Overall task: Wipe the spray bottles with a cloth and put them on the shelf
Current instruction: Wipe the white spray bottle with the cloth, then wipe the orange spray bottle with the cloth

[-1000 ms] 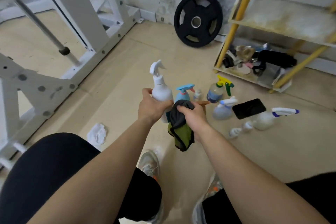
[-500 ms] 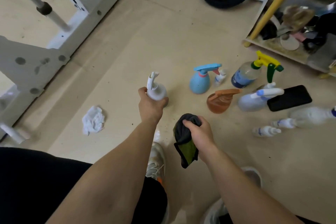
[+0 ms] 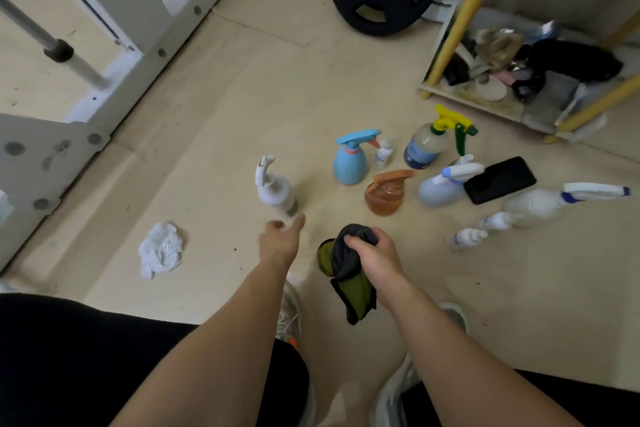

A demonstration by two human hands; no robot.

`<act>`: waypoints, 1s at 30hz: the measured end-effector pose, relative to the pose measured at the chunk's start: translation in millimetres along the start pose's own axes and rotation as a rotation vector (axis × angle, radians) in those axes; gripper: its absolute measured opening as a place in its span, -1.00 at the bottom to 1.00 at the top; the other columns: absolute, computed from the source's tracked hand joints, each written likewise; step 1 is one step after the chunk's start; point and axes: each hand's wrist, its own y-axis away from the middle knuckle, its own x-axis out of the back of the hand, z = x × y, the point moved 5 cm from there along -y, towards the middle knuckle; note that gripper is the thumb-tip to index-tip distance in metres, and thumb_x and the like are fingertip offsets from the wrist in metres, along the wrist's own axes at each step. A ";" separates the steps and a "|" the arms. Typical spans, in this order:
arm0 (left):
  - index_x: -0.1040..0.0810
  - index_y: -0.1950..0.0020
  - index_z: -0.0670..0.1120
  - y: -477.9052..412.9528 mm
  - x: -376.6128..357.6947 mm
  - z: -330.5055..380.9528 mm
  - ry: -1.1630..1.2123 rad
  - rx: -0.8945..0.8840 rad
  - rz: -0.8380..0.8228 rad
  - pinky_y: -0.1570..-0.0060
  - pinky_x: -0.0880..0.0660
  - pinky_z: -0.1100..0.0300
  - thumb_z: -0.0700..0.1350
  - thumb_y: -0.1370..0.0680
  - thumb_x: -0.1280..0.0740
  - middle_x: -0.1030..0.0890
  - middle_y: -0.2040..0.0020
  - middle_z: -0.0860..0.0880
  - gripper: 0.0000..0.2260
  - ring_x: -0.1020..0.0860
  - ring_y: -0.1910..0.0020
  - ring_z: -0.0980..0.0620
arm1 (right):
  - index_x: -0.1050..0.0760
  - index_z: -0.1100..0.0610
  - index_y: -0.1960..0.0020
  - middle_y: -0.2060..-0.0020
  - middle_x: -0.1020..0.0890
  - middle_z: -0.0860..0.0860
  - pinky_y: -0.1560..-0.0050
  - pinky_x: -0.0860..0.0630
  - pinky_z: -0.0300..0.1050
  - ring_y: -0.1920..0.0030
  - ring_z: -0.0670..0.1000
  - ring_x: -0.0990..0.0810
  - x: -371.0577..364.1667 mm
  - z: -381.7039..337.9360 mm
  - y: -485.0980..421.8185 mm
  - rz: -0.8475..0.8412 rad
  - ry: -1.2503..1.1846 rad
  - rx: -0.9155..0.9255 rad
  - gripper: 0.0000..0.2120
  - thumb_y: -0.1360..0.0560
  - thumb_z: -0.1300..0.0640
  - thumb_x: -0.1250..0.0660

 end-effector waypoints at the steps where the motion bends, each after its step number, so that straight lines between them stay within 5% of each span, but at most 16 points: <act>1: -0.42 -0.40 -0.02 19.7 -12.1 2.1 0.016 0.017 -0.180 -0.23 -0.49 -0.12 0.39 -0.49 -0.30 -0.49 -0.32 -0.07 -0.35 -0.49 -0.25 -0.17 | -0.55 0.08 -0.09 -0.03 -0.67 0.07 -0.06 -0.59 -0.01 -0.03 0.05 -0.65 4.8 -5.1 9.1 -0.009 -0.031 -0.006 -0.86 -0.55 0.13 -0.44; 4: -0.58 -0.29 0.10 83.4 -45.4 18.8 0.207 0.046 -0.654 -0.20 -0.55 -0.18 0.41 -0.46 -0.32 -0.64 -0.21 -0.03 -0.46 -0.60 -0.22 -0.15 | -0.53 0.12 -0.14 -0.08 -0.67 0.15 -0.16 -0.59 0.06 -0.08 0.10 -0.66 19.4 -20.9 37.3 -0.022 -0.204 0.012 -0.84 -0.57 0.16 -0.39; 6: -0.57 -0.32 0.05 105.5 -57.4 31.1 0.262 -0.020 -0.787 -0.22 -0.54 -0.24 0.24 -0.46 -0.45 -0.67 -0.20 -0.12 -0.51 -0.62 -0.21 -0.20 | -0.51 0.15 -0.17 -0.04 -0.66 0.13 -0.09 -0.58 -0.06 -0.04 0.07 -0.64 28.0 -33.6 53.1 -0.011 -0.319 0.036 -0.82 -0.59 0.17 -0.33; 8: -0.49 -0.40 0.00 122.8 -63.3 40.9 0.244 -0.086 -0.860 -0.25 -0.51 -0.25 0.07 -0.44 -0.51 -0.64 -0.24 -0.19 -0.44 -0.61 -0.23 -0.23 | -0.57 0.14 -0.19 -0.06 -0.67 0.10 -0.17 -0.55 -0.07 -0.07 0.06 -0.64 35.8 -43.7 69.0 -0.003 -0.324 -0.013 -0.61 -0.50 -0.10 -0.36; 10: -0.48 -0.40 -0.06 132.7 -69.3 47.6 0.184 -0.124 -0.893 -0.23 -0.54 -0.17 -0.01 -0.40 -0.52 -0.65 -0.23 -0.19 -0.42 -0.62 -0.22 -0.20 | -0.61 0.06 -0.22 -0.16 -0.65 0.11 -0.31 -0.48 0.04 -0.21 0.11 -0.59 52.7 -47.4 74.3 0.054 -0.170 -0.085 -0.31 -0.28 -0.39 -0.33; 13: -0.53 -0.33 -0.07 138.8 -84.6 55.8 0.046 -0.188 -0.903 -0.22 -0.56 -0.12 -0.06 -0.36 -0.55 -0.67 -0.20 -0.18 -0.44 -0.65 -0.18 -0.18 | -0.56 0.03 -0.04 -0.18 -0.56 0.19 -0.15 -0.39 0.02 -0.26 0.25 -0.48 102.1 -73.4 77.2 0.229 0.162 0.062 -0.70 -0.56 -0.13 -0.18; 15: -0.54 -0.30 -0.06 132.4 -100.2 58.8 -0.060 -0.219 -0.878 -0.22 -0.56 -0.15 -0.05 -0.28 -0.61 -0.67 -0.17 -0.17 -0.39 -0.66 -0.13 -0.17 | -0.52 0.04 0.11 -0.08 -0.61 0.20 -0.01 -0.37 -0.02 -0.19 0.28 -0.55 142.4 -95.2 66.9 0.337 0.227 0.157 -0.77 -0.62 0.06 -0.14; 19: -0.57 -0.25 0.01 99.6 -134.4 58.3 -0.160 -0.181 -0.834 -0.13 -0.62 -0.12 0.00 -0.16 -0.65 -0.71 -0.08 -0.10 -0.33 -0.70 -0.04 -0.14 | -0.56 0.17 -0.32 -0.32 -0.59 0.11 -0.26 -0.44 -0.10 -0.31 0.16 -0.54 226.5 -116.4 2.5 0.502 0.237 0.127 -0.67 -0.61 0.26 -0.20; 21: -0.58 -0.23 0.06 82.6 -147.1 59.0 -0.169 -0.150 -0.836 -0.10 -0.63 -0.10 0.02 -0.18 -0.64 -0.72 -0.06 -0.07 -0.36 -0.70 -0.03 -0.12 | -0.52 0.19 -0.38 -0.37 -0.54 0.11 -0.36 -0.41 -0.09 -0.35 0.15 -0.50 249.7 -124.5 -37.4 0.517 0.430 0.123 -0.62 -0.59 0.31 -0.20; 26: -0.60 -0.23 0.04 35.8 -171.9 54.7 -0.200 -0.065 -0.864 -0.17 -0.59 -0.17 0.04 -0.18 -0.64 -0.72 -0.06 -0.12 -0.37 -0.69 -0.05 -0.18 | -0.42 0.10 -0.46 -0.37 -0.44 0.15 -0.30 -0.50 0.15 -0.32 0.23 -0.47 254.1 -116.7 -149.7 0.278 1.150 0.092 -0.52 -0.56 0.28 -0.30; 30: -0.59 -0.22 0.10 15.7 -192.3 47.5 -0.230 -0.021 -0.889 -0.18 -0.59 -0.13 0.08 -0.14 -0.63 -0.72 -0.07 -0.06 -0.35 -0.69 -0.07 -0.14 | -0.31 0.00 -0.50 -0.40 -0.35 0.08 -0.23 -0.44 0.14 -0.41 0.22 -0.30 240.2 -99.7 -209.1 0.083 1.571 0.106 -0.41 -0.53 0.22 -0.39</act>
